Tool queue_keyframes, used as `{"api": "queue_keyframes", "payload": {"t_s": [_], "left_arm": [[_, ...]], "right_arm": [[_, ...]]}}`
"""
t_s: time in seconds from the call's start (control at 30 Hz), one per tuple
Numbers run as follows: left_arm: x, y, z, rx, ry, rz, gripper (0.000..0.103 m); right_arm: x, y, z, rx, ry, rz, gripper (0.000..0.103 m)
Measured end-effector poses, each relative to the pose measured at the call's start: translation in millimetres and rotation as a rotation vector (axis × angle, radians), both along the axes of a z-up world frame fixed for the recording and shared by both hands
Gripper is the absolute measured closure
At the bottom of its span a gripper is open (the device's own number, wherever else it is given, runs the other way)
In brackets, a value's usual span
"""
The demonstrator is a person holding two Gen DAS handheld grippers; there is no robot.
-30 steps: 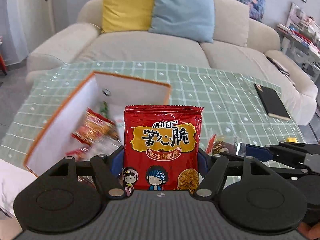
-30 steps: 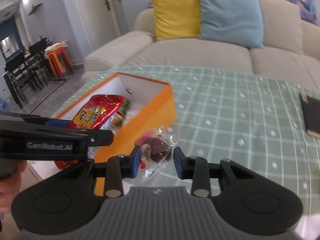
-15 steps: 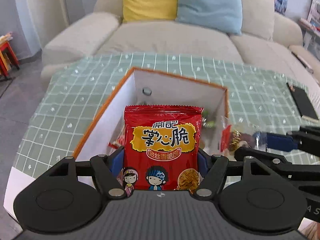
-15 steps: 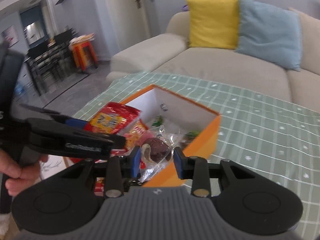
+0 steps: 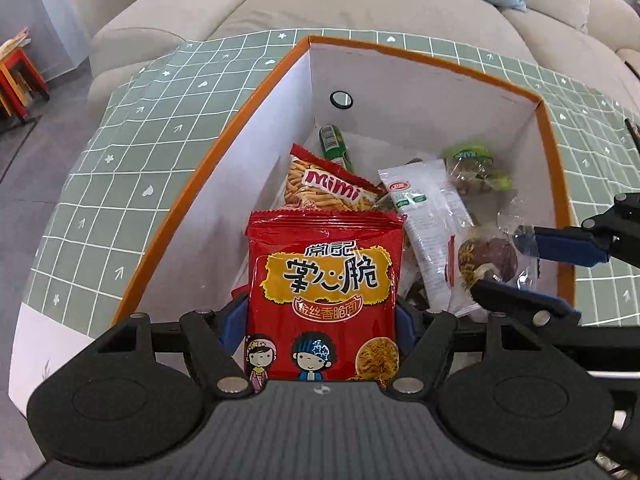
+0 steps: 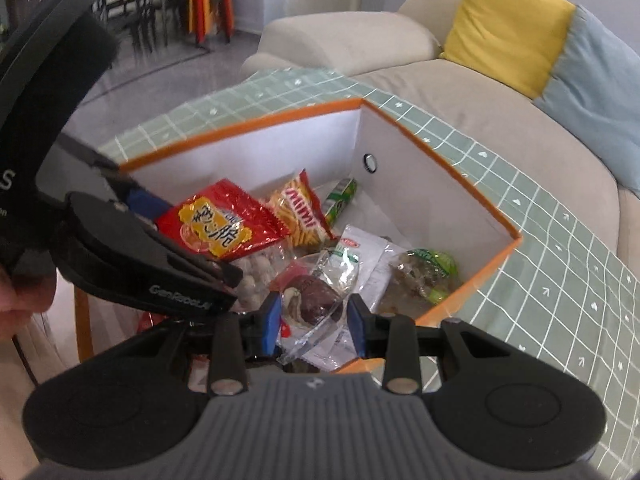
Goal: Organize snacks
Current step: 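Carry the red bag with the left tool while the right tool carries the candy packet over the box, then open both tools to drop the red bag and candy packet into the box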
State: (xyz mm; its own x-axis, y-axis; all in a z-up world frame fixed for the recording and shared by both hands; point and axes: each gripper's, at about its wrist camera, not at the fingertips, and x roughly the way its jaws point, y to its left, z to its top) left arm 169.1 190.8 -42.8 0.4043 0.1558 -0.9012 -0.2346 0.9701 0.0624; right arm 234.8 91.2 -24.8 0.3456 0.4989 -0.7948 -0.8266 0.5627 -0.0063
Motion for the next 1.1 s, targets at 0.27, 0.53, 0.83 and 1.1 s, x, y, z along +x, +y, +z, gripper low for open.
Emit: {"api": "queue_keyframes", "payload": {"t_s": [0.27,0.53,0.83,1.1], "left_arm": [[-4.3,1.7,-2.5,-0.033,-0.01,-0.006,0.016],[-13.1,6.0,7.7,-0.037,-0.125,0.012,0.014],[-30.0,-5.0,39.6,-0.03,-0.297,0.03,0.0],[-62.5,-27.7,76.4,-0.017,-0.46,0.052,0.0]], "right_arm": [[-2.7,3.1,-6.5,-0.042,-0.031,0.028,0.069],[-7.5,-0.8,-0.8,-0.028,-0.062,0.027,0.053],[-24.8,-36.6,28.8,0.074,-0.145,-0.082,0.019],[-45.5,-83.4,54.6,0.172,-0.187,-0.258,0.012]]}}
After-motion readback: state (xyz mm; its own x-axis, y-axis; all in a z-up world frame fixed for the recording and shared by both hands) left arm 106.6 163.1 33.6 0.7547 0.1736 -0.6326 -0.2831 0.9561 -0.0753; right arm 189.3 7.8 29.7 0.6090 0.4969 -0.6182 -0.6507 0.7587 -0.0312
